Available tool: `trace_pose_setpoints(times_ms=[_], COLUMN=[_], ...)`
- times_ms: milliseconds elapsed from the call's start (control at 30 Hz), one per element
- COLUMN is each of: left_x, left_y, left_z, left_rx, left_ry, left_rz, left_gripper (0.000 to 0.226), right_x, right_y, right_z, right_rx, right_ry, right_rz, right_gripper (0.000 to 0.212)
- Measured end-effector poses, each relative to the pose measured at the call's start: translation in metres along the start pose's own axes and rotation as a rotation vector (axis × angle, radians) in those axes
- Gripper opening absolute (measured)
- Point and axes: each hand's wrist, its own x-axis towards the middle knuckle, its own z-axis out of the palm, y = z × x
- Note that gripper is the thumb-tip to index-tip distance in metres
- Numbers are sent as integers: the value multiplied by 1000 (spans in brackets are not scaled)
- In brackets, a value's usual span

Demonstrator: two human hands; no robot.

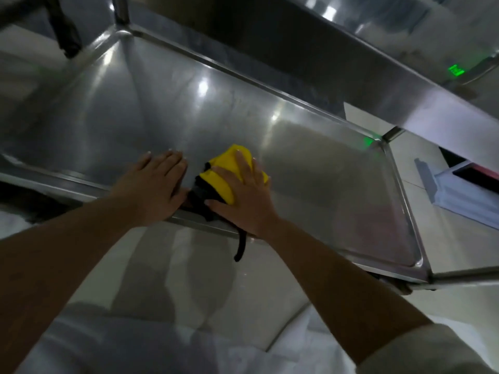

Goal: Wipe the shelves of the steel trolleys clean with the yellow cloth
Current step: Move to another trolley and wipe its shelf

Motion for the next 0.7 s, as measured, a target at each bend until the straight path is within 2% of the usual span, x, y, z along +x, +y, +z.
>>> trace_pose_setpoints(times_ms=[100, 167, 267, 400, 467, 600, 700], left_x=[-10, -22, -31, -34, -36, -39, -41], left_y=[-44, -70, -77, -70, -69, -63, -58], left_z=[-7, -10, -11, -14, -14, -9, -8], left_rx=[-12, 3, 39, 52, 34, 57, 28], left_ry=[-1, -10, -27, 32, 42, 40, 42], left_rz=[-32, -85, -108, -124, -183, -412, -457], left_gripper=[83, 91, 88, 85, 90, 81, 80], right_x=[-16, -35, -49, -22, -2, 45, 59], right_y=[29, 51, 62, 33, 6, -62, -78], right_z=[-16, -27, -34, -21, -10, 13, 16], right_rx=[-1, -23, -32, -16, -40, -2, 24], right_ry=[-38, -32, -25, -21, -3, 19, -31], right_rz=[-38, 36, 150, 315, 301, 141, 18], right_gripper=[73, 74, 88, 85, 84, 76, 70])
